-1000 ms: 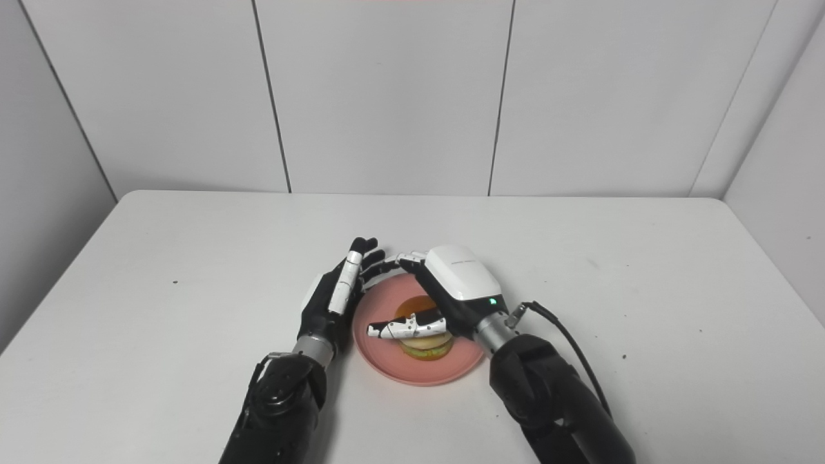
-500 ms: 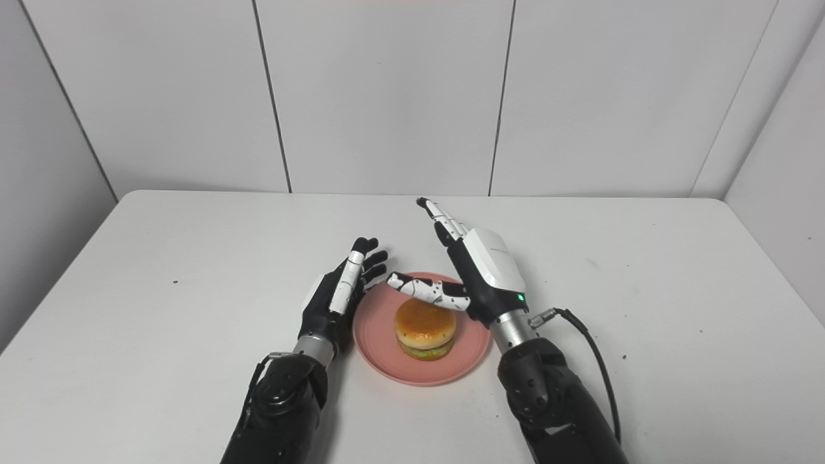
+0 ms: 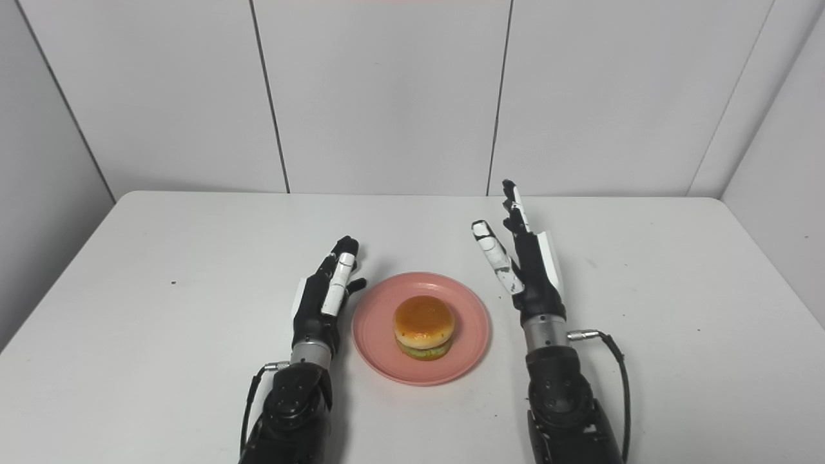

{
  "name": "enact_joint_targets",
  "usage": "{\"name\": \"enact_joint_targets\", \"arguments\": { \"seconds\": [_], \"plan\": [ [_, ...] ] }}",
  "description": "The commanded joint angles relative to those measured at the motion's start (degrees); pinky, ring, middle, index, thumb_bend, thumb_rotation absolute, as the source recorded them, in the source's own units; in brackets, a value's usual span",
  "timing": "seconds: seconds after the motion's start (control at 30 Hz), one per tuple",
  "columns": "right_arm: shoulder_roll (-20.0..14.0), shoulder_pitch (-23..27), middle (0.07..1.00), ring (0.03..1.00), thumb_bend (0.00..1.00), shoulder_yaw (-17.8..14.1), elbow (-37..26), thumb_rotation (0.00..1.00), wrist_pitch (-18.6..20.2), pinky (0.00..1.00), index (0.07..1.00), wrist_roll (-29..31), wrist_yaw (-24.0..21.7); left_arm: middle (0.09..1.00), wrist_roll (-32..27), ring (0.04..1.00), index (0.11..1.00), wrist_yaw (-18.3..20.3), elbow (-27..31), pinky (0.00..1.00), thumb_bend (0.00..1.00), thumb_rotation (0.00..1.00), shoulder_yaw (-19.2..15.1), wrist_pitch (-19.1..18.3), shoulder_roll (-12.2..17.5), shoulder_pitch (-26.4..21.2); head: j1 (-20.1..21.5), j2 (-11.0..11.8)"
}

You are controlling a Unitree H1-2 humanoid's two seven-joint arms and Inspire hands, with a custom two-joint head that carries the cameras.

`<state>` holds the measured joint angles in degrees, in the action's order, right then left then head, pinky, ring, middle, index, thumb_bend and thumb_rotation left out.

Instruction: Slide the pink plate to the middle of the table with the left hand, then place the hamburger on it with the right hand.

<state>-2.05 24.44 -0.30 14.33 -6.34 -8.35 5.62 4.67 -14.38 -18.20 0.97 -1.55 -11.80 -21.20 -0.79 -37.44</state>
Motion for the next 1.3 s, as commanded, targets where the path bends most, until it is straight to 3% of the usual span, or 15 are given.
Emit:
{"name": "enact_joint_targets", "arguments": {
  "seconds": [0.0, 0.17, 0.3, 0.47, 0.97, 1.27],
  "plan": [
    [0.45, 1.98, 0.978, 0.960, 0.86, -0.73, -1.06, 1.00, -0.97, 0.96, 0.987, 1.57, 0.16, 0.931, 1.93, 0.929, 0.883, -1.62, 0.72, 0.90, 0.85, 0.88, 0.48, 3.64, -0.62, -0.96, -0.09, 0.06],
    [0.31, 1.50, 0.967, 0.948, 0.89, -1.38, -0.45, 1.00, -0.50, 0.94, 0.966, 3.15, -0.02, 0.938, 2.77, 0.939, 0.881, -2.64, 0.21, 0.89, 0.84, 0.89, 0.77, 5.44, -0.93, -0.28, -0.18, 0.12],
    [0.35, 0.76, 0.960, 0.937, 0.91, -1.45, -0.50, 1.00, 0.33, 0.94, 0.957, 4.43, -0.54, 0.960, 3.63, 0.987, 0.910, -3.74, 0.41, 0.98, 0.82, 0.90, 1.25, 6.09, -1.29, 0.47, -0.19, 0.11],
    [-0.16, -0.53, 0.963, 0.945, 0.91, -1.04, -0.51, 1.00, 1.19, 0.95, 0.951, 4.38, -1.01, 0.972, 4.66, 0.998, 0.928, -4.36, 0.40, 1.00, 0.81, 0.91, 1.87, 7.19, -0.59, 1.22, -0.11, 0.01],
    [-0.62, -2.32, 0.953, 0.930, 0.86, -0.16, -0.27, 1.00, 3.12, 0.92, 0.901, 3.38, -1.75, 1.000, 4.57, 1.000, 0.999, -2.41, 0.26, 1.00, 0.75, 0.90, 1.77, 6.85, 1.03, 1.02, 0.04, -0.21],
    [-0.84, -2.53, 0.962, 0.941, 0.90, 0.35, 0.41, 1.00, 4.33, 0.95, 0.903, 2.99, -1.86, 1.000, 3.80, 1.000, 0.984, -0.28, 0.71, 1.00, 0.75, 0.90, 1.55, 4.91, 1.48, 0.89, 0.18, -0.27]
  ]
}}
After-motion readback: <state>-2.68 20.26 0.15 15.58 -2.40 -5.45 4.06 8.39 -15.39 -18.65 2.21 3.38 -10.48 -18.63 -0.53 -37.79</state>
